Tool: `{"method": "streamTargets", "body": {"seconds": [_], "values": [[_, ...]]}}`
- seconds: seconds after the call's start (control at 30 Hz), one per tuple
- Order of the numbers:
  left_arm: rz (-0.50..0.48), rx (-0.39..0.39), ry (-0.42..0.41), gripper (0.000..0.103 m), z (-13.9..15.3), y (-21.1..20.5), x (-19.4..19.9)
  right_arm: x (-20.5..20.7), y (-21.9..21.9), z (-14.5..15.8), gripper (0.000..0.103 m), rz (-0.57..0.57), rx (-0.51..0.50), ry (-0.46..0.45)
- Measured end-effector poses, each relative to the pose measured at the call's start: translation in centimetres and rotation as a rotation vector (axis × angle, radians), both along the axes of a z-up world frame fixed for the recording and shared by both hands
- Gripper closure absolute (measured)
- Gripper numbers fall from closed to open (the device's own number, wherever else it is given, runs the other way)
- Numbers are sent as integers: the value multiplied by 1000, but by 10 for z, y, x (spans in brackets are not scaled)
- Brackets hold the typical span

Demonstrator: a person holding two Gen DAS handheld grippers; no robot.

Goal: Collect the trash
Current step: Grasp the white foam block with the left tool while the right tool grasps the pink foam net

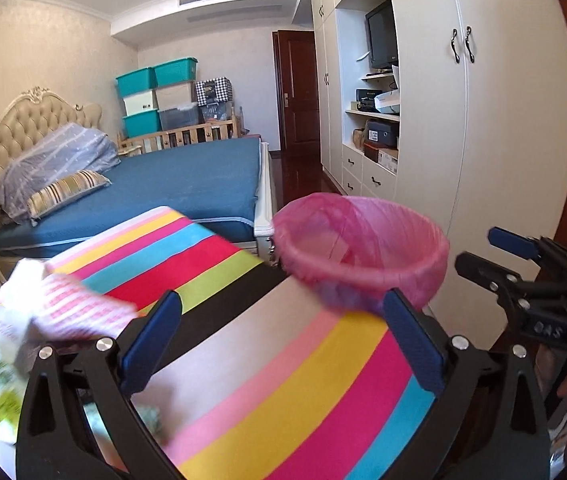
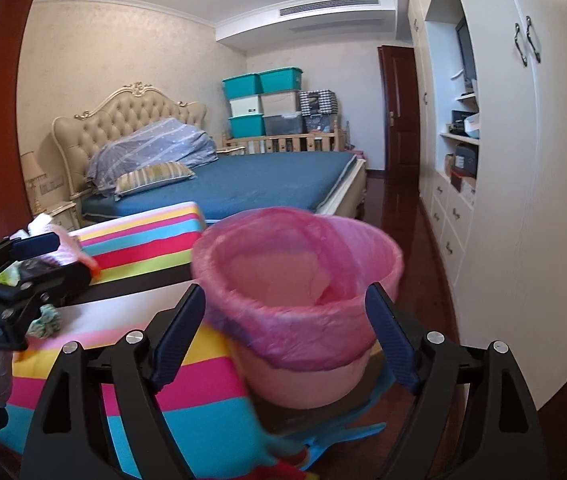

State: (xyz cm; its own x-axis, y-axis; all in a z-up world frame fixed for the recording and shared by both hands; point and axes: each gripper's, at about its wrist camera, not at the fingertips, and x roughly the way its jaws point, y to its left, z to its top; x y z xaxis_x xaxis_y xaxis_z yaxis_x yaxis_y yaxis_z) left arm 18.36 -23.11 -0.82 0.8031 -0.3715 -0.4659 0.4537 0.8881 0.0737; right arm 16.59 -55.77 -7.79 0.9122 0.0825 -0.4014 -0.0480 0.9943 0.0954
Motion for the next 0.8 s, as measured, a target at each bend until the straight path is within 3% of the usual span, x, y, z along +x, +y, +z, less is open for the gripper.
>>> {"method": "streamTargets", "body": {"seconds": [0.3, 0.8], "values": [[46, 28, -47, 5, 5, 64, -57, -13, 76, -20, 25, 157, -14, 81], [301, 39, -35, 5, -6, 194, -116, -35, 167, -20, 21, 375, -29, 103]]}}
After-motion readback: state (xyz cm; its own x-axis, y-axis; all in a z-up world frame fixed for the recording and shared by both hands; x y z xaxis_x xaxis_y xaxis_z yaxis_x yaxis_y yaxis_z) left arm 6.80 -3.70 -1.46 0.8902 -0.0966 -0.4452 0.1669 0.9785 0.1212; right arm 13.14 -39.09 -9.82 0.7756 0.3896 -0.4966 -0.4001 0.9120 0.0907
